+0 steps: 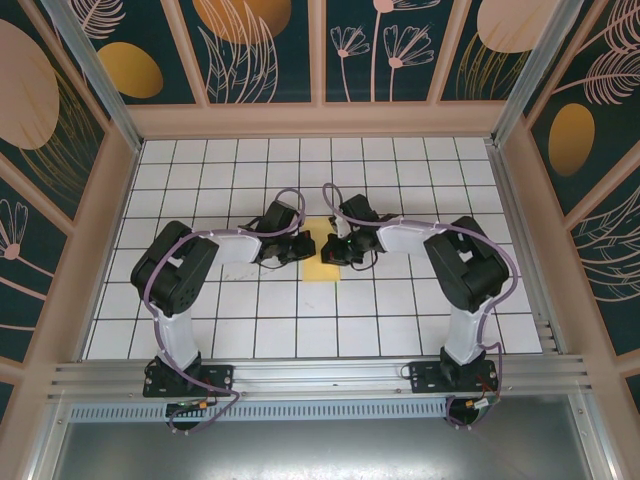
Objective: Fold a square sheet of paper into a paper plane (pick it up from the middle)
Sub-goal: Fold the triangle a second time at the center of the table.
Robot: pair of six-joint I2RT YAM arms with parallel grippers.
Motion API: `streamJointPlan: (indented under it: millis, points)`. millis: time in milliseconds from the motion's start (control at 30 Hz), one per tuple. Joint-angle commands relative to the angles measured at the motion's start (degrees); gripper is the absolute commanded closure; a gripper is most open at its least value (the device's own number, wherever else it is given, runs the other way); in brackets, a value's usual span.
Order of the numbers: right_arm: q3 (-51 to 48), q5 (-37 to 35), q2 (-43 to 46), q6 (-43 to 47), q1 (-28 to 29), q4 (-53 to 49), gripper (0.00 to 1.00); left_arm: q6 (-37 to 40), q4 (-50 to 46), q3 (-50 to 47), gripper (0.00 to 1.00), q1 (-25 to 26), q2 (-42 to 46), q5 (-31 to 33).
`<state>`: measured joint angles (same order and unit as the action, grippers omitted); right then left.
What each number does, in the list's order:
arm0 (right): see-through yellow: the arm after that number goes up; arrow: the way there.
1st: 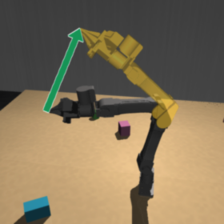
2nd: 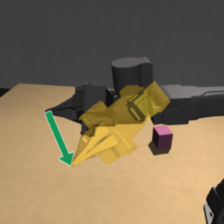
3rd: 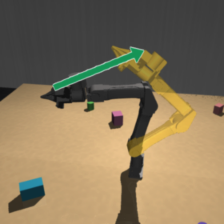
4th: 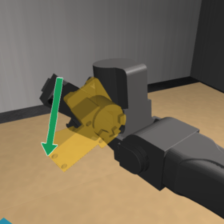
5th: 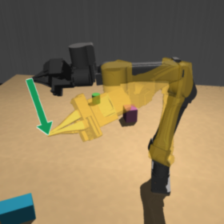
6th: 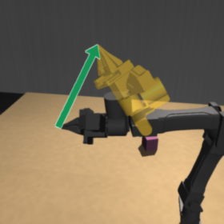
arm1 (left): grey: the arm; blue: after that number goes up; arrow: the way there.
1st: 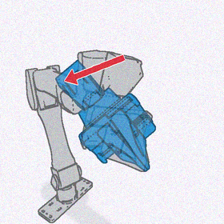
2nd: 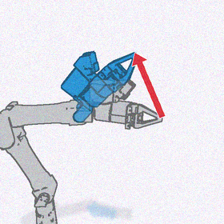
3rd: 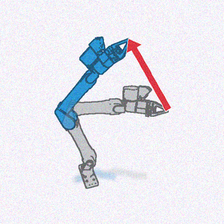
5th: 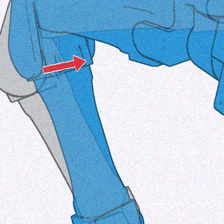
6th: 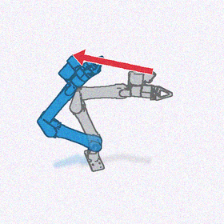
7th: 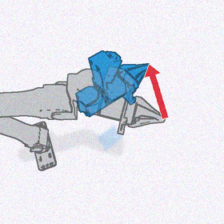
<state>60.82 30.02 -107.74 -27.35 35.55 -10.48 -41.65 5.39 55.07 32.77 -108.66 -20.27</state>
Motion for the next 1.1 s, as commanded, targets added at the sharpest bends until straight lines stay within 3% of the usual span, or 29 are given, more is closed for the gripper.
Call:
streamJointPlan:
  millis: [0,500,767,933,1000,1067]
  points:
    - [1.96,-0.29,-2.01,-0.33,0.57,-1.02,1.0,-0.57,-5.86,-0.4,1.0,0.18,-1.86,5.14]
    - [-7.02,-1.77,3.41,4.48,0.09,-6.02,1.0,-2.1,-11.92,-0.73,1.0,0.15,-4.72,10.28]
    - [-17.54,0.48,10.3,3.02,-1.97,-1.82,1.0,-2.21,-10.4,-1.24,1.0,0.19,-4.54,8.83]
    - [-17.73,0.32,15.74,0.51,-3.32,1.27,1.0,-1.91,-7.03,0.01,1.0,0.18,-2.68,5.0]
    - [-17.04,0.29,18.08,-1.84,-3.81,4.5,1.0,-2.16,-6.3,1.85,0.94,0.17,-0.86,2.94]
    - [-16.38,-0.15,19.0,-4.33,-3.91,7.4,1.0,-3.07,-5.03,3.07,0.79,0.16,1.74,1.45]
